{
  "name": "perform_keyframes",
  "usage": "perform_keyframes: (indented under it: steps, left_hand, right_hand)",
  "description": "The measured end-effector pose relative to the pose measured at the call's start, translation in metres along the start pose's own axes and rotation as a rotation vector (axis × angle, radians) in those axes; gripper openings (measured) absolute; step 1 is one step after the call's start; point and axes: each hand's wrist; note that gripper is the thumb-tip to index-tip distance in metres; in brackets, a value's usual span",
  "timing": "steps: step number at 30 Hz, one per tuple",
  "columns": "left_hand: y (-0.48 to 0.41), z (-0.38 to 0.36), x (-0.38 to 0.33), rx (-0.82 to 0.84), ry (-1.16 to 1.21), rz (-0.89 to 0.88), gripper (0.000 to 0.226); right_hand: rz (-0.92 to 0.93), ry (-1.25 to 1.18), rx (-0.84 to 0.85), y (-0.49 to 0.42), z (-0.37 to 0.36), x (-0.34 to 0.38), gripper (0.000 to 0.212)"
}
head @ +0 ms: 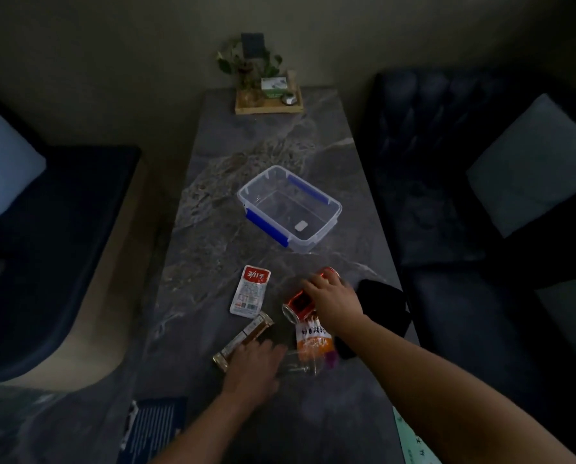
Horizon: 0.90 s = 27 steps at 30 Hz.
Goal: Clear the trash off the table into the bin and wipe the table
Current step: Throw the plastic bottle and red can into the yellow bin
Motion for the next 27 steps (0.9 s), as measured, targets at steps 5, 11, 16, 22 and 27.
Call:
perform_keyframes:
  steps: [5,11,16,22,27]
  left_hand:
    - [0.017,-0.009,0.012,-0.084,0.131,0.059,0.065]
    - [0.041,-0.013,0.022,-0.219,0.327,0.203,0.063]
    - [0.051,-0.01,0.022,-0.289,0.41,0.284,0.064]
    - [0.058,-0.01,0.022,-0.318,0.44,0.315,0.067]
    - [0.058,-0.008,0.024,-0.332,0.449,0.249,0.064]
  right_hand:
    - [0.07,0.085,-0.015,-0.002,-0.013,-0.004,0.074]
    - [-0.003,0.024,-0.127,0.009,-0.002,-0.007,0.054]
    - [-0.098,-0.047,-0.139,0.03,0.007,-0.007,0.058]
    - [-0.214,-0.133,-0.122,0.064,0.005,-0.001,0.065]
    - [-0.368,-0.157,-0.112,0.102,-0.001,0.012,0.064]
Point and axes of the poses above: each hand's wrist, its own y-axis away from the middle knuckle, its own z-axis out of the back of the hand, x = y × z, and after that the axes turned 5 degrees about -x, right-handed
